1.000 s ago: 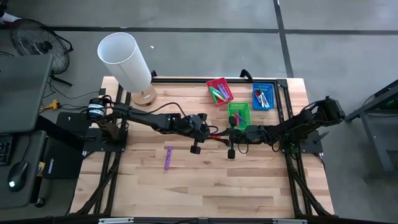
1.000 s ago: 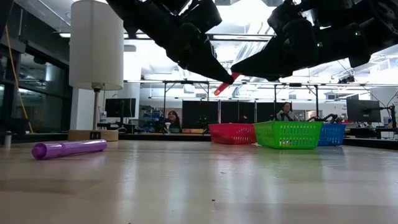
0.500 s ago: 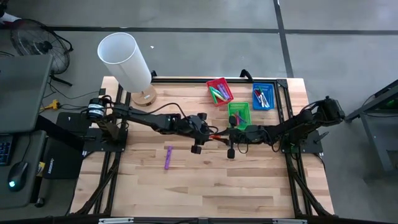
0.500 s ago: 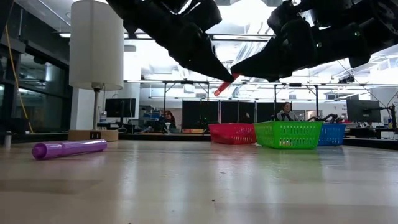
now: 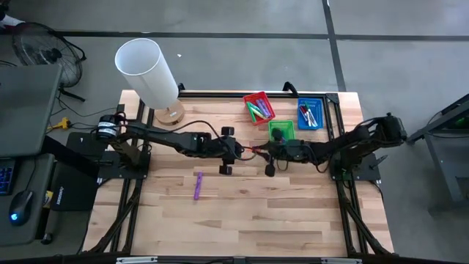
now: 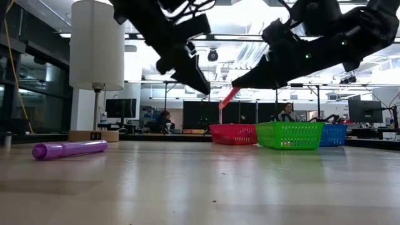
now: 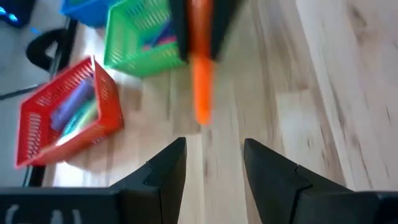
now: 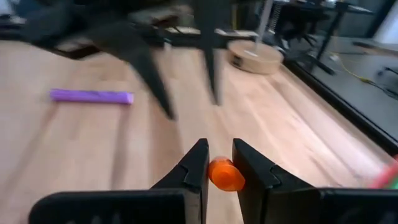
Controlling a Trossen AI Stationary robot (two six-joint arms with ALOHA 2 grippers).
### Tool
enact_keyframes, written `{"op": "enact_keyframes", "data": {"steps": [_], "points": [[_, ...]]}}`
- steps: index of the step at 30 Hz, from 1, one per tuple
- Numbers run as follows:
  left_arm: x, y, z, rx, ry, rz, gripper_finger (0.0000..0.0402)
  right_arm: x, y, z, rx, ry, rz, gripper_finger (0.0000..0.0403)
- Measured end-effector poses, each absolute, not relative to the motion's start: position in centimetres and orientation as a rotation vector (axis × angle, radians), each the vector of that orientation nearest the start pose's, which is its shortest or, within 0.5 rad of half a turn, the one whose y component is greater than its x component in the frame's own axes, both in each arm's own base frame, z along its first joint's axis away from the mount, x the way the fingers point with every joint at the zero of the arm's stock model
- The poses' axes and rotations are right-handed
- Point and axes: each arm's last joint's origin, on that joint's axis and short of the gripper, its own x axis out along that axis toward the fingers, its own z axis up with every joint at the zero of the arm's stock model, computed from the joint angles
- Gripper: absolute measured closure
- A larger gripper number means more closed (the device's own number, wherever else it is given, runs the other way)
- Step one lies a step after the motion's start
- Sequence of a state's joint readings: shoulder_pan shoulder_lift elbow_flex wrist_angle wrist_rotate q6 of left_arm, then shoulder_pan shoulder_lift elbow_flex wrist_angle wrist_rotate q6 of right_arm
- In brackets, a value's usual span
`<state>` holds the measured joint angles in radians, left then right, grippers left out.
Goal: Pick & Place Markers
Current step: Put the orange pen in the green bin
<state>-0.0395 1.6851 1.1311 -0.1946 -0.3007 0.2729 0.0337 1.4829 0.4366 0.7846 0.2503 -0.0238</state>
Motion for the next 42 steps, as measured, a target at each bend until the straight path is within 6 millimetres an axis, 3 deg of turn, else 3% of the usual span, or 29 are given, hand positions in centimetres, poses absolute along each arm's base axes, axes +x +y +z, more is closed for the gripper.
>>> {"op": "enact_keyframes", "data": {"steps": [8,19,35,42], "points": [[35.5,-0.5,21.6,0.351,0.844,0.153,0.0245,24.3,-2.6,16.9,0.006,0.388,-0.446,0.0359],[35.5,-0.6,21.5,0.315,0.847,0.166,0.0245,20.7,-3.9,18.6,0.109,0.468,-0.689,0.0359],[35.5,-0.6,21.5,0.291,0.843,0.175,0.0245,21.3,-4.8,15.2,0.122,0.588,-0.9,0.0359],[35.5,-0.6,21.5,0.282,0.843,0.178,0.0245,22.1,-4.9,14.3,0.121,0.578,-0.903,0.0359]]}}
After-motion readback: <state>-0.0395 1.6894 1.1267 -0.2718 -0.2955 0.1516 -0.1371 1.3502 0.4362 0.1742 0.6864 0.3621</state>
